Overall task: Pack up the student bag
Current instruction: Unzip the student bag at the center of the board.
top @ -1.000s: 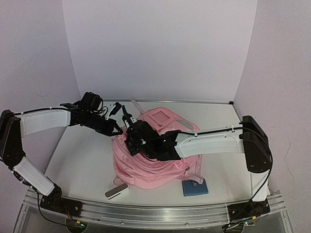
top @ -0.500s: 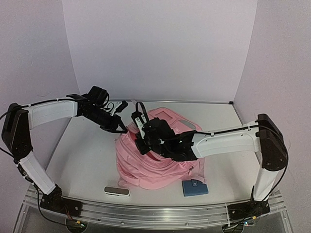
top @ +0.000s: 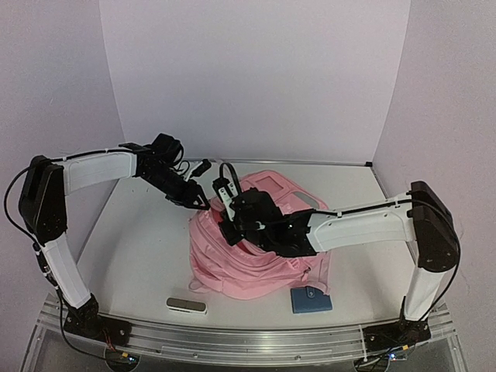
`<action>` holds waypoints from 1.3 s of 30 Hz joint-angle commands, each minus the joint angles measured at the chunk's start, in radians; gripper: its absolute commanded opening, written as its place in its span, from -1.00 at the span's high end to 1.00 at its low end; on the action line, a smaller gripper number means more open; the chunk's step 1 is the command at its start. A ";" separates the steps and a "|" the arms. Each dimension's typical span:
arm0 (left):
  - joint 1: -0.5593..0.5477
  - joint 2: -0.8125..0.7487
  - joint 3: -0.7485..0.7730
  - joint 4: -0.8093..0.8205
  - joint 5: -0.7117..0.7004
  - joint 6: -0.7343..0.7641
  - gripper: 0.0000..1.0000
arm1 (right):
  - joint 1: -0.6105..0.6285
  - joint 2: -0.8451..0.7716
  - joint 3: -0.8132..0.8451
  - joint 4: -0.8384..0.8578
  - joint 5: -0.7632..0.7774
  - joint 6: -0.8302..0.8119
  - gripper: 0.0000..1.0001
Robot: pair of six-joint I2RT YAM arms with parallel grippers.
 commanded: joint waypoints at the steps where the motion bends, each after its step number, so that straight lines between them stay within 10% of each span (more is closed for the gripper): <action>1: 0.046 -0.002 0.026 0.141 -0.180 0.004 0.19 | 0.035 -0.112 -0.014 0.091 -0.033 -0.006 1.00; 21: 0.050 -0.087 -0.077 0.261 -0.073 -0.019 -0.32 | 0.035 -0.118 -0.074 0.095 0.015 0.109 1.00; 39: 0.050 0.002 -0.075 0.312 0.043 -0.069 -0.12 | 0.036 -0.121 -0.058 0.098 0.056 0.130 1.00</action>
